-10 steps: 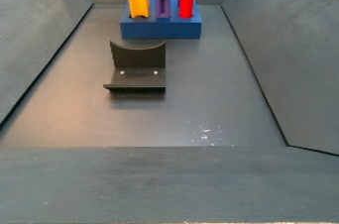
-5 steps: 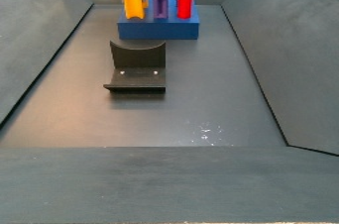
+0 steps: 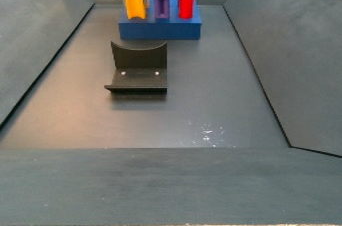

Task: Pick up the arch object. Move up. Rotate the arch object. Move to above the board. Insert the arch object.
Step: Insert the arch object.

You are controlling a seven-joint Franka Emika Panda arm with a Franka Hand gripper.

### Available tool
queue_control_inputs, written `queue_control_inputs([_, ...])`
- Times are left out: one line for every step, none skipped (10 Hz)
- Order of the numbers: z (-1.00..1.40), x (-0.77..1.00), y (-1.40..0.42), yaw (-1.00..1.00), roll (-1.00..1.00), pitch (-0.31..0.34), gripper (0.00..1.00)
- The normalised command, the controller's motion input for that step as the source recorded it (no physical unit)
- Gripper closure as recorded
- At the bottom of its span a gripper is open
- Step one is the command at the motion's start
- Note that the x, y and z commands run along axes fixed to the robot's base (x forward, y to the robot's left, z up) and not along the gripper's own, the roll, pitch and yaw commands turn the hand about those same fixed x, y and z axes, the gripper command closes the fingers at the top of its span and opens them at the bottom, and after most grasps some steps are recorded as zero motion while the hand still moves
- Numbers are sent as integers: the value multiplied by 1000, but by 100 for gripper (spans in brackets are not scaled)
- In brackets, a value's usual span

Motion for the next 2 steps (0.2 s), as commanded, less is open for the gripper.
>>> queue_control_inputs([0,0,0,0,0,-13,100])
queue_control_inputs([0,0,0,0,0,0,100])
